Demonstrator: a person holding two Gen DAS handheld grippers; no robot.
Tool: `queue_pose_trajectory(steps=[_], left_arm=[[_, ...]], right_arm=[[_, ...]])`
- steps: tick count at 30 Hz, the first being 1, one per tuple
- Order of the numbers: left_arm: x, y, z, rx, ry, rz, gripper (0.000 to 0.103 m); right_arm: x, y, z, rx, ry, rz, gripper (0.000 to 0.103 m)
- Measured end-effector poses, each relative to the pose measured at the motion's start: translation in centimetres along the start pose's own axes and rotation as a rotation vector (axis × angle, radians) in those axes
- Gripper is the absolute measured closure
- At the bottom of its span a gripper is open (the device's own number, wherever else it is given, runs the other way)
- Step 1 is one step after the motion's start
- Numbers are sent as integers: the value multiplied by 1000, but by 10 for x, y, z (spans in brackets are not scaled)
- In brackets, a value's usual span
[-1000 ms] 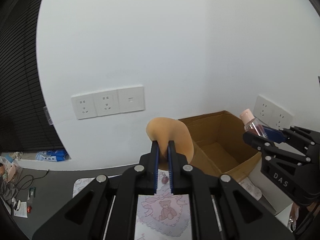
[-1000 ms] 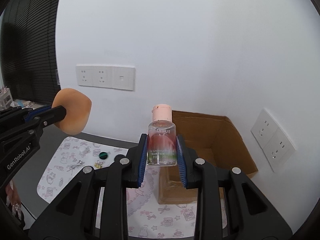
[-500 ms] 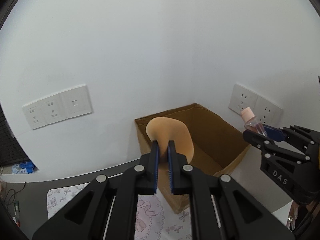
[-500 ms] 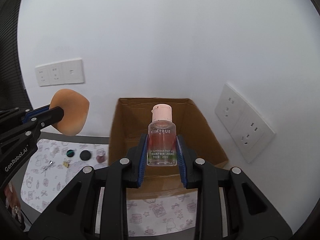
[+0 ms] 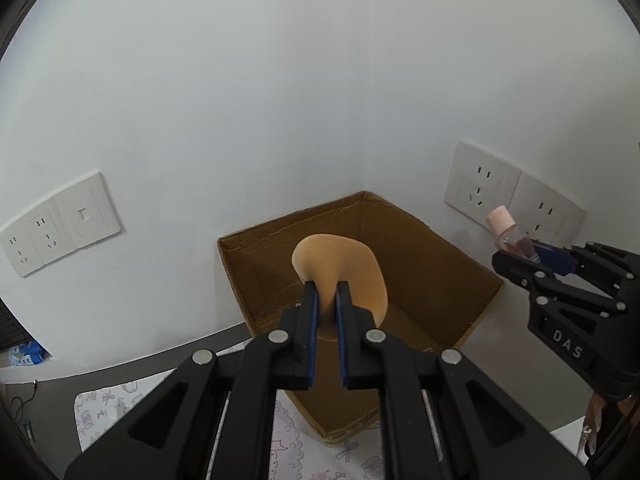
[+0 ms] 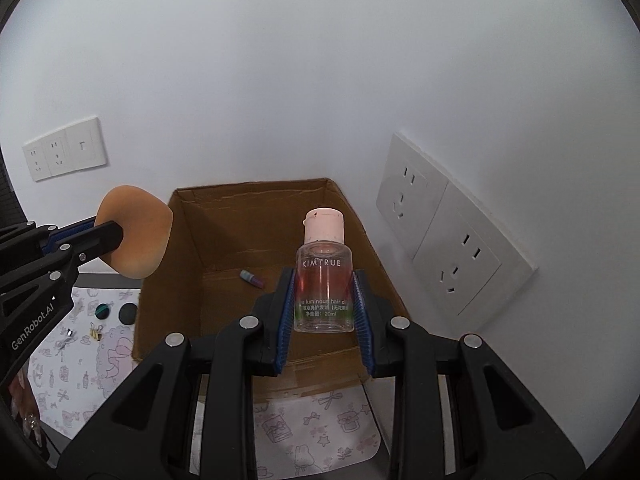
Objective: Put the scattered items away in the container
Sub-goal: 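Open both grippers over the box to drop the sponge and perfume bottle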
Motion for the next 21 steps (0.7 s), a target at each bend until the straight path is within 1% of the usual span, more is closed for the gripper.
queue_pose_trajectory(steps=[12,14,15,16,17,18,19,20,21], left_arm=[[-8,2,-45,0,66,5,93],[-10,3,-50,2,73,3,92],[-11,3,-53,0,84,4,89],[-13,2,-56,-3,98,5,81],[-17,3,-61,0,131,4,74],[-22,4,-65,11,158,3,50],[-26,7,-69,42,182,-5,25],[-29,11,-71,81,190,-14,19],[-31,14,-72,103,193,-23,13]], right_arm=[[-14,-9,-36,14,48,-8,74],[-17,-9,-41,16,58,-9,74],[-19,-10,-43,17,62,-10,74],[-21,-10,-46,18,68,-12,74],[-24,-8,-49,20,78,-15,73],[-26,-5,-50,19,90,-17,68],[-29,-6,-54,13,100,-24,42],[-31,-8,-55,3,105,-34,12],[-33,-10,-54,-13,98,-43,4]])
Point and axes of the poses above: each gripper's, at about its wrist camera, not at the fingertips, and z roughly against the way its jaws point, y to its left, x to its top, the point moved 10 cm from there along -z, roughly the way its jaws point, and after that the axes turned 4 degrees about y, right-handed, at the moved point
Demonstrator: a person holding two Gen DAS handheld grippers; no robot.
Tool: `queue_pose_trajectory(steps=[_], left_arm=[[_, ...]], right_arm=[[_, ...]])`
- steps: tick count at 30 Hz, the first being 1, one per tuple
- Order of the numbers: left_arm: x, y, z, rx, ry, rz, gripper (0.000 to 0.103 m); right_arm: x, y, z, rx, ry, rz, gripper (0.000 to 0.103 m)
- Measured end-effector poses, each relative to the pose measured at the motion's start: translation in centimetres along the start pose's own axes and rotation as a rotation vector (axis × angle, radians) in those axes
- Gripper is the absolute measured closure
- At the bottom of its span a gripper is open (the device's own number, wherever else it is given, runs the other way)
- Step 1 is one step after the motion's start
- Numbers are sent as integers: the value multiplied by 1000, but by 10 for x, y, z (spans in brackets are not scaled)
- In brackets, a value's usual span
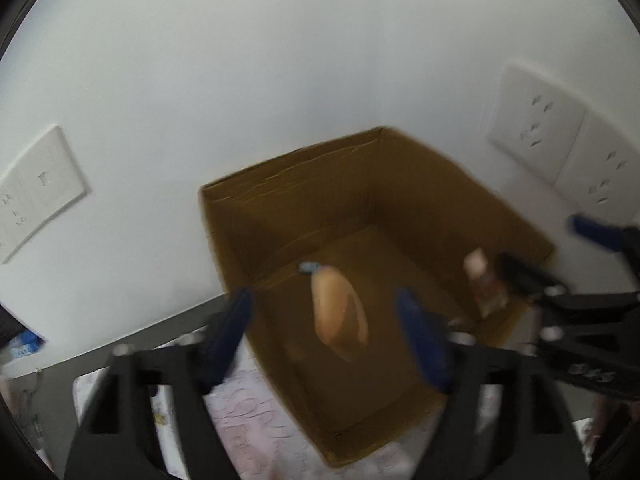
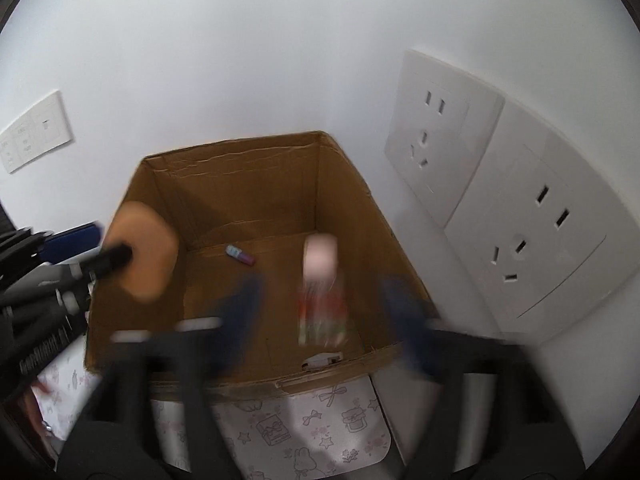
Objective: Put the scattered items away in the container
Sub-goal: 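Open both grippers over the box to drop the sponge and perfume bottle, then move both open tools back over the tablecloth toward the cable and clip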
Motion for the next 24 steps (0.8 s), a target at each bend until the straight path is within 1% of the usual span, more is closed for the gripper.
queue_pose_trajectory(steps=[1,3,7,10,24], left_arm=[[-2,2,-3,7,9,2,12],[-4,5,-5,1,22,11,12],[-5,7,-6,0,24,14,11],[-6,8,-5,-2,22,14,11],[-11,13,5,11,13,15,11]], right_arm=[[-2,-3,3,-18,-11,-8,2],[0,-1,2,-10,-14,-13,1],[-13,5,7,-2,-2,-25,1],[-2,1,-2,2,-2,-25,1],[2,20,11,-13,-16,-15,1]])
Point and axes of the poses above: each gripper's, at about its wrist camera, not at the fingertips, and z roughly against the way its jaws point, y to its left, x to its top, the point moved 10 cm from there along -z, roughly the way its jaws point, and after that the axes turned 4 degrees about y, right-handed, at the moved point
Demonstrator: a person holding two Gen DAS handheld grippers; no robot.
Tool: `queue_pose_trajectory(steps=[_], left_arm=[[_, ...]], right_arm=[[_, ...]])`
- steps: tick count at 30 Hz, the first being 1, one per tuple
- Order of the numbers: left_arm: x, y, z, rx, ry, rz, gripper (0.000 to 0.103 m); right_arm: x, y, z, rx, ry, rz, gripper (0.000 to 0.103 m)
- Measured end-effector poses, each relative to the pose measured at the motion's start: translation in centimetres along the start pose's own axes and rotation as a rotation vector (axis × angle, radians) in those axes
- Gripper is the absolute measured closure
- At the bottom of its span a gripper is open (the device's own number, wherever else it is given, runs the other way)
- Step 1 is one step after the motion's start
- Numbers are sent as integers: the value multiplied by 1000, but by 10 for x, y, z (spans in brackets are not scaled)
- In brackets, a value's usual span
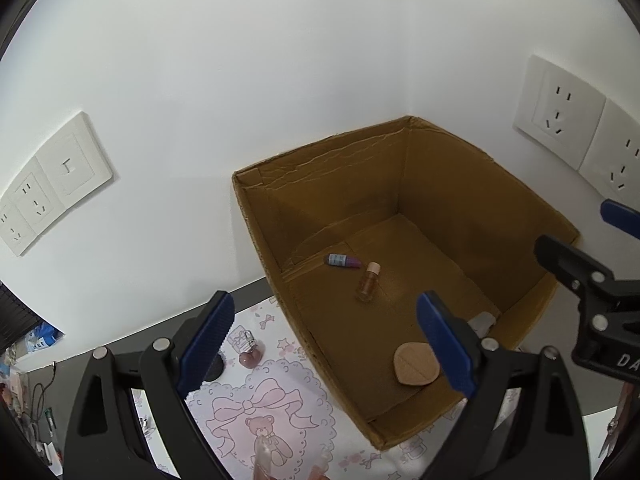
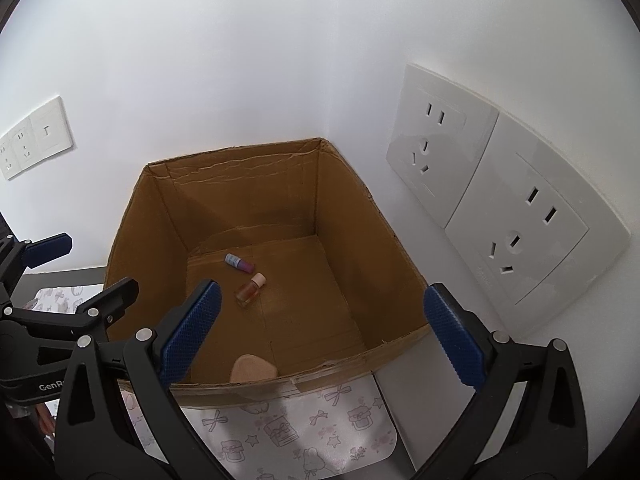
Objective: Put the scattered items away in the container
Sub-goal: 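Move both open tools back over the tablecloth toward the cable and clip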
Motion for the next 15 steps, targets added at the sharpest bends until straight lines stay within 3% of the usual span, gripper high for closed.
queue_pose_trajectory(steps=[15], left_arm=[[-9,28,24,19,-23,32,11]], right_arm=[[-4,22,20,6,-16,8,1]])
Point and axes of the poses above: each gripper's, at about its wrist camera, not at the fingertips, and z roughly against the way its jaws point, y to its left, x to its top, the point moved 10 cm from there along -z, roughly the way its jaws point, and after that the axes turned 4 degrees about y, right-handed, at the moved point
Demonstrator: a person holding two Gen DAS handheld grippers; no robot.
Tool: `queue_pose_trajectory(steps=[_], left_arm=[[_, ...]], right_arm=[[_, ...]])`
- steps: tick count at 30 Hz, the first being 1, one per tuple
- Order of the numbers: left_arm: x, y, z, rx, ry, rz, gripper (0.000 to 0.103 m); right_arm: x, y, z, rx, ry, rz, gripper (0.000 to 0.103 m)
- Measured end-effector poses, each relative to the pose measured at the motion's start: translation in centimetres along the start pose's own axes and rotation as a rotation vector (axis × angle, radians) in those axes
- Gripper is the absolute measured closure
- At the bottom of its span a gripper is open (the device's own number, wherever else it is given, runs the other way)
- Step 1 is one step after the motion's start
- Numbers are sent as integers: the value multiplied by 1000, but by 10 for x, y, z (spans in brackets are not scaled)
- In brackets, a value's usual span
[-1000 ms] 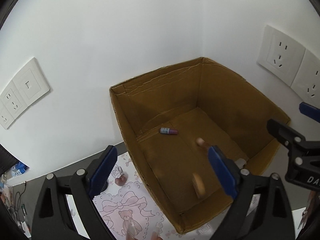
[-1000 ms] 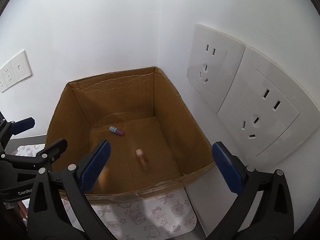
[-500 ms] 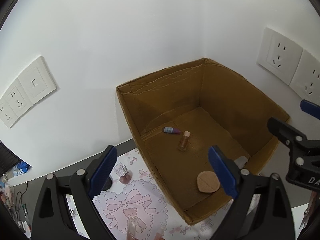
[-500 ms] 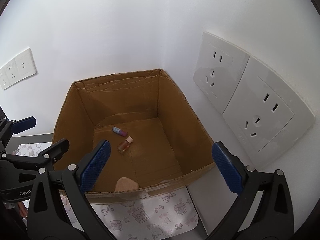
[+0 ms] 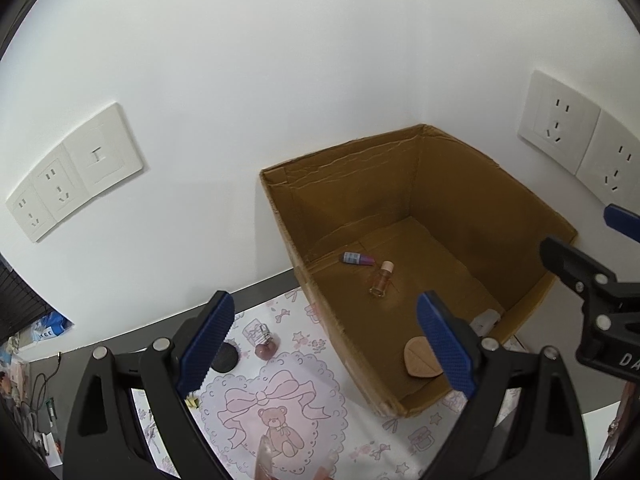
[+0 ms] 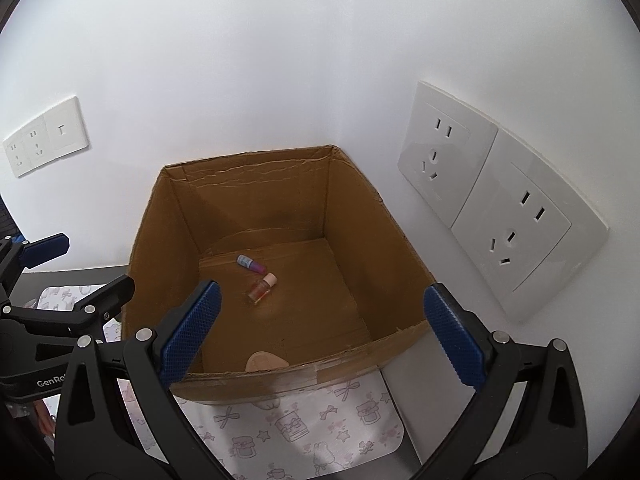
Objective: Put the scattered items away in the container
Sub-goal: 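Move both open tools back over the tablecloth toward the cable and clip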
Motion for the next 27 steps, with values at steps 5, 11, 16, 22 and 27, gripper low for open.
queue_pose_trajectory(steps=[5,11,16,22,27], left_arm=[[-6,18,11,22,-9,25,11],[-17,49,30,55,-24,67,11],[-32,81,48,94,-29,105,11],[-63,128,77,145,-35,163,11],[-91,168,101,189,-40,207,11]], right_arm=[[0,6,5,18,-11,12,1],[-1,34,20,49,-31,48,1],[-2,66,34,82,-49,82,1],[-4,114,55,129,-73,132,1],[-9,158,73,168,-88,176,1]])
Point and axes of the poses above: each gripper's, at about its wrist camera, not at the fingertips, and z roughly against the way its jaws point, y to its left, x to its top, the point moved 10 cm from there along -z, roughly the way its jaws point, and after that the axes turned 4 degrees about y, right-handed, at the moved point
